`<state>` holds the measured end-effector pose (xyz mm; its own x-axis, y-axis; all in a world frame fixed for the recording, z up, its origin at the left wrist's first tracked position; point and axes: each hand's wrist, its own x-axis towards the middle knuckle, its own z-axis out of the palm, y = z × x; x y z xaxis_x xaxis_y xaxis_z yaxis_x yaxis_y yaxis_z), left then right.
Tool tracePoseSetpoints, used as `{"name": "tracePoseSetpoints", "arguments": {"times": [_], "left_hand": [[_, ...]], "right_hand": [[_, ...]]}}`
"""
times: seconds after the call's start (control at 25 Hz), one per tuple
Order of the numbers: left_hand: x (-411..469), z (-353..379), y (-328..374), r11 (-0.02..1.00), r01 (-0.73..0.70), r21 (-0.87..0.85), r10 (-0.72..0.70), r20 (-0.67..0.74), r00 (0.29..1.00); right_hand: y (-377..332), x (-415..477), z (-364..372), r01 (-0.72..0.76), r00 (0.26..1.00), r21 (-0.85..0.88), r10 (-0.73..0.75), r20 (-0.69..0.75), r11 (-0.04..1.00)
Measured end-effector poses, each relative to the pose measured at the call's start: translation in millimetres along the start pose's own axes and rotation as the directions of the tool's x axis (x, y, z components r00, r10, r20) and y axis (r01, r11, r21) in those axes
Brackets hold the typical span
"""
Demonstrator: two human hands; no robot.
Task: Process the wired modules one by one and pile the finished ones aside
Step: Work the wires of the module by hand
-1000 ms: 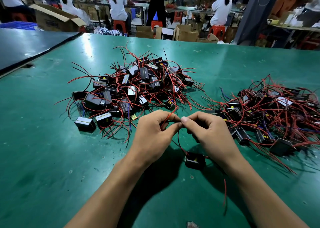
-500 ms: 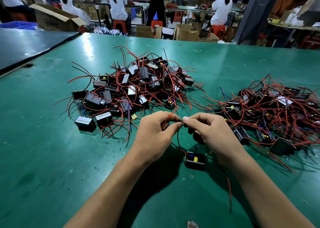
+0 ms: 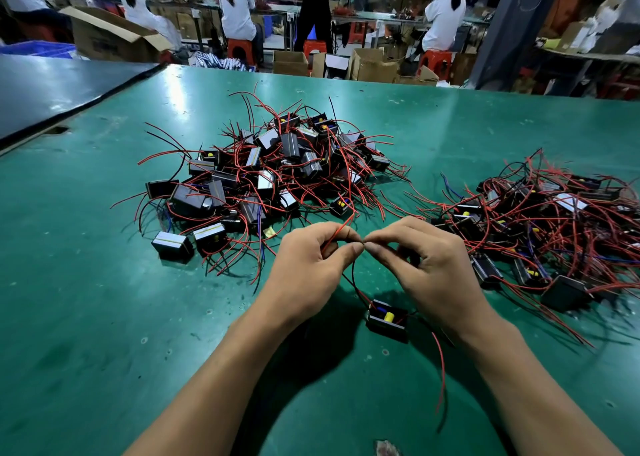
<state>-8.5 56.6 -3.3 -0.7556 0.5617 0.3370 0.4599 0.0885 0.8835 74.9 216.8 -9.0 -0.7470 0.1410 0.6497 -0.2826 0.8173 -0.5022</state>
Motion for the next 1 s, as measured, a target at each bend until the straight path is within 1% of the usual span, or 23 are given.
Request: {"name": "tracePoseSetpoints", "arguments": {"times": [0.04, 0.08, 0.12, 0.2, 0.28, 0.32, 0.36, 0.4, 0.48, 0.56, 0.6, 0.68, 0.72, 0.8, 0.92, 0.96, 1.0], "left_hand": [[-0.3, 0.2, -0.6, 1.0, -0.013, 0.009, 0.014, -0.011, 1.0], [-0.8, 0.6, -0.9, 0.999, -0.035, 0.025, 0.036, -0.025, 0.999], [-1.5, 1.1, -0.8, 0.997, -0.063, 0.047, 0.065, -0.041, 0.997], [-2.5, 1.8, 0.1, 0.987, -0.12, 0.109, 0.127, -0.066, 0.99], [-2.8, 2.5, 0.7, 0.973, -0.153, 0.172, 0.164, -0.054, 0.985], [-3.0, 3.1, 0.5, 0.969, -0.159, 0.189, 0.169, -0.041, 0.985], [-3.0, 3.7, 0.0, 0.968, -0.157, 0.196, 0.167, -0.034, 0.985], [-3.1, 3.6, -0.8, 0.97, -0.148, 0.191, 0.157, -0.037, 0.987], [-2.7, 2.0, -2.4, 0.982, -0.107, 0.153, 0.117, -0.06, 0.991], [-1.1, 0.7, -3.5, 0.994, -0.057, 0.098, 0.064, -0.067, 0.996], [-0.3, 0.1, -3.6, 0.997, -0.034, 0.074, 0.038, -0.057, 0.998], [0.7, -1.0, -3.4, 0.999, -0.002, 0.043, 0.003, -0.026, 1.0], [1.0, -1.4, -3.6, 0.999, 0.01, 0.031, -0.01, -0.011, 1.0], [1.3, -2.4, -4.5, 0.999, 0.036, 0.009, -0.037, 0.016, 0.999], [2.2, -3.8, -5.9, 0.999, 0.05, 0.008, -0.051, 0.031, 0.998], [2.0, -4.1, -5.9, 0.999, 0.04, 0.016, -0.04, 0.024, 0.999], [1.7, -3.8, -5.5, 0.999, 0.022, 0.025, -0.023, 0.013, 1.0]], "right_hand": [[-1.4, -0.7, 1.1, -0.063, 0.998, 0.013, 0.063, 0.007, 0.998], [-2.5, -1.5, 2.4, -0.163, 0.987, 0.069, 0.161, 0.025, 0.984], [-3.7, -1.4, 3.6, -0.283, 0.959, 0.157, 0.275, 0.069, 0.946], [-6.0, 1.0, 4.4, -0.497, 0.868, 0.324, 0.455, 0.201, 0.805], [-7.8, 5.0, 4.5, -0.65, 0.758, 0.437, 0.569, 0.318, 0.622], [-7.5, 5.9, 3.6, -0.687, 0.722, 0.455, 0.598, 0.346, 0.567], [-6.5, 5.4, 2.1, -0.692, 0.718, 0.445, 0.601, 0.35, 0.568], [-5.5, 3.8, 0.7, -0.667, 0.744, 0.415, 0.576, 0.337, 0.619], [-3.6, -0.4, -1.9, -0.543, 0.838, 0.326, 0.478, 0.262, 0.774], [0.6, -2.2, -4.2, -0.363, 0.931, 0.207, 0.341, 0.133, 0.909], [2.5, -1.8, -3.8, -0.245, 0.968, 0.135, 0.236, 0.082, 0.96], [5.3, -1.9, -0.7, -0.04, 0.999, 0.018, 0.039, 0.035, 0.999], [6.3, -2.6, 0.9, 0.02, 0.999, -0.022, -0.019, 0.025, 1.0], [9.2, -2.8, 1.3, 0.07, 0.998, -0.068, -0.069, 0.011, 0.995], [8.2, -2.6, 1.3, 0.067, 0.998, -0.065, -0.067, 0.004, 0.996], [5.8, -2.4, 2.2, 0.021, 1.0, -0.035, -0.021, 0.004, 0.999], [3.0, -2.1, 3.5, -0.072, 0.997, 0.03, 0.072, 0.011, 0.997]]}}
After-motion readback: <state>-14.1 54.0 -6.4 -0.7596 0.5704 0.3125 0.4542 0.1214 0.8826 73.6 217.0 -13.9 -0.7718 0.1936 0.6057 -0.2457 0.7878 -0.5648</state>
